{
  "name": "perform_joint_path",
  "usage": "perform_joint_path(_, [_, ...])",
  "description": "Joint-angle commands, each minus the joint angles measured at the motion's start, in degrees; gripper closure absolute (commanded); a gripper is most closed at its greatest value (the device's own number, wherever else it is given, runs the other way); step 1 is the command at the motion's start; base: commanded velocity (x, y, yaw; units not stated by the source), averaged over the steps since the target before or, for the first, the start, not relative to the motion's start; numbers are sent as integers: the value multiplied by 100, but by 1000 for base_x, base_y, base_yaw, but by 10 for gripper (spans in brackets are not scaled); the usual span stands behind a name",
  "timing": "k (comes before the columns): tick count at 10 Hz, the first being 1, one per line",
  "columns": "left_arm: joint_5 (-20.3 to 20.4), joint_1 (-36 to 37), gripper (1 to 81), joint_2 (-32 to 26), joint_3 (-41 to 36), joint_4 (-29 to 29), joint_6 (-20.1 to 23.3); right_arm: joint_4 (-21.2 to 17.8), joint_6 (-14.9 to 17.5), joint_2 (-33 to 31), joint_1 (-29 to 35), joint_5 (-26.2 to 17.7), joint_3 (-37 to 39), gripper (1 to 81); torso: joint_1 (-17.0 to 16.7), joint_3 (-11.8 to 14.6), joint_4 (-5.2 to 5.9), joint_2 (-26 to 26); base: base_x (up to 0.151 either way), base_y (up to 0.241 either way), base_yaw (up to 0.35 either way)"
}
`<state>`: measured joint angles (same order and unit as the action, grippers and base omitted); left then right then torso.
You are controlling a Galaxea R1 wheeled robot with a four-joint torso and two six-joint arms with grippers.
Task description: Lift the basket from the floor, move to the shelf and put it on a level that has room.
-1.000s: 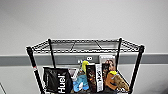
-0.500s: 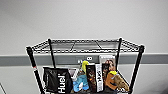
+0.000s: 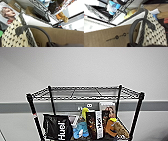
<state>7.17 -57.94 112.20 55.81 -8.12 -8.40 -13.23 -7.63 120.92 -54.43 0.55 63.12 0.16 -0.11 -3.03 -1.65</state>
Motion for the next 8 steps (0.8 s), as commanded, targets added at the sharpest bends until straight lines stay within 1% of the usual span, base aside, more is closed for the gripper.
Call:
perform_joint_path(1, [-31,858,811,-408,-922,170,5,-13,-72,-390,814,103,-978,811,0,0,0,0,0,0,0])
perform_joint_path(4, [-31,1016,811,-671,-1325,170,5,-31,-81,-626,1025,121,-1363,811,0,0,0,0,0,0,0])
perform_joint_path(8, [-49,1376,811,-971,-1705,126,-39,-66,-107,-1049,1481,121,-1892,811,0,0,0,0,0,0,0])
